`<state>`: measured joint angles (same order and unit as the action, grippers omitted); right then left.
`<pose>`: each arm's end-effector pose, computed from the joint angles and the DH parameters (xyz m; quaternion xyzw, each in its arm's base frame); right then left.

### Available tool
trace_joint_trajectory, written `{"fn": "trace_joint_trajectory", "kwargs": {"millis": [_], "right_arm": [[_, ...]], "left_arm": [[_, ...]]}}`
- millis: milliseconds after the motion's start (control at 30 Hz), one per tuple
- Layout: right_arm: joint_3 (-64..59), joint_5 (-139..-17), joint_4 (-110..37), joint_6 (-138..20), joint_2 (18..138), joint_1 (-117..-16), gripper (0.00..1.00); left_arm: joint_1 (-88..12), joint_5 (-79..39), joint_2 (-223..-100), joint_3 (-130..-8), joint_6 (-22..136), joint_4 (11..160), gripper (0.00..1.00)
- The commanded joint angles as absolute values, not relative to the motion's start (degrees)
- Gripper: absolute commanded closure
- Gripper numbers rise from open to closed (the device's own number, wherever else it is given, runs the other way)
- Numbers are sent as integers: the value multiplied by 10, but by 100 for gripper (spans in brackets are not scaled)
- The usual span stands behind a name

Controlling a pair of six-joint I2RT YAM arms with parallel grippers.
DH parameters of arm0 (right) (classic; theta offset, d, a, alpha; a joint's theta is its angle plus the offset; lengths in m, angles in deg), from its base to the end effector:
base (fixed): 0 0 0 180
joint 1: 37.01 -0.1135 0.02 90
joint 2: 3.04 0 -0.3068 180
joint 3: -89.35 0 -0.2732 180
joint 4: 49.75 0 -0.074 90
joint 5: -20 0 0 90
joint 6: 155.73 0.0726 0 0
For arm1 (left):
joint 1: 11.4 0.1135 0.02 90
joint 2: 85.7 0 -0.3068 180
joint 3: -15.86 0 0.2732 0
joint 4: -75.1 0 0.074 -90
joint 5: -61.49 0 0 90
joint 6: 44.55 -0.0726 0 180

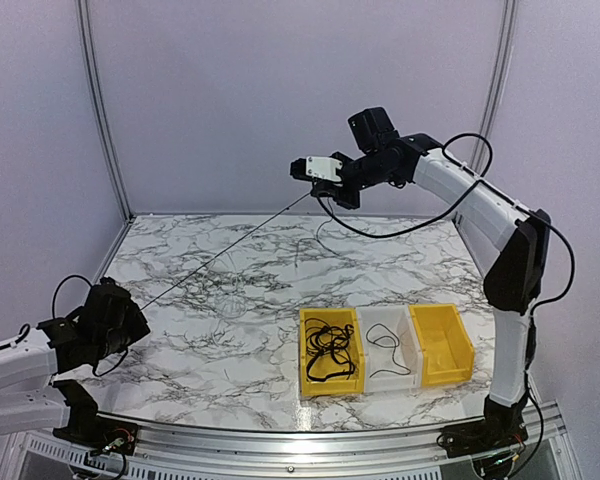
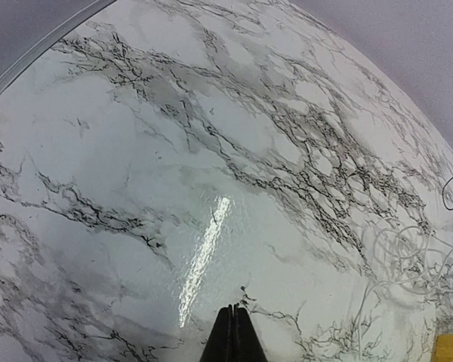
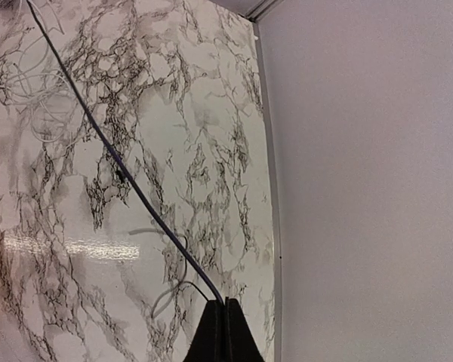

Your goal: Untangle the cables

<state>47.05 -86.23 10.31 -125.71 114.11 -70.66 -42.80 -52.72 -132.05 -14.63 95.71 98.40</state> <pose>0.4272 0.3087 0.3910 -0.6941 0.5689 0.0282 0.4402 0.1689 -0.0682 0.1723 -0.2335 0.8564 -0.1311 0.4414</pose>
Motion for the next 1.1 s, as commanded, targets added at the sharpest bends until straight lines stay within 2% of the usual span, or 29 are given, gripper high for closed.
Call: {"fn": "trace_joint_trajectory", "kwargs": {"millis": [0,67,100,167,267,433,667,833,933,1067], "right_arm": [[504,-825,56,-1211,1150,-683,100],[505,-832,57,-1208,1146,-683,100],[505,-841,57,-1207,1142,-685,100],[504,-845,47,-1198,1134,-694,100],[512,-852,30,-1188,1119,-712,100],[516,-844,-17,-1199,1081,-763,100],[589,-827,-153,-1152,1049,-823,100],[551,-847,-338,-1047,993,-826,100],[596,-843,-338,-1042,1008,-831,100],[584,-838,-328,-1057,1010,-832,100]], "left_arm": [[-420,-543,-1312,-133,976,1024,100],[-420,-540,-1315,-135,973,1024,100],[-420,-536,-1315,-137,968,1023,96],[-420,-534,-1317,-142,956,1024,79],[-420,-532,-1317,-142,949,1029,59],[-420,-522,-1324,-138,946,1032,44],[-420,-520,-1347,-132,937,1030,36],[-420,-514,-1363,-118,937,1016,34],[-420,-507,-1374,-117,943,1005,33],[-420,-503,-1386,-114,947,987,33]]}}
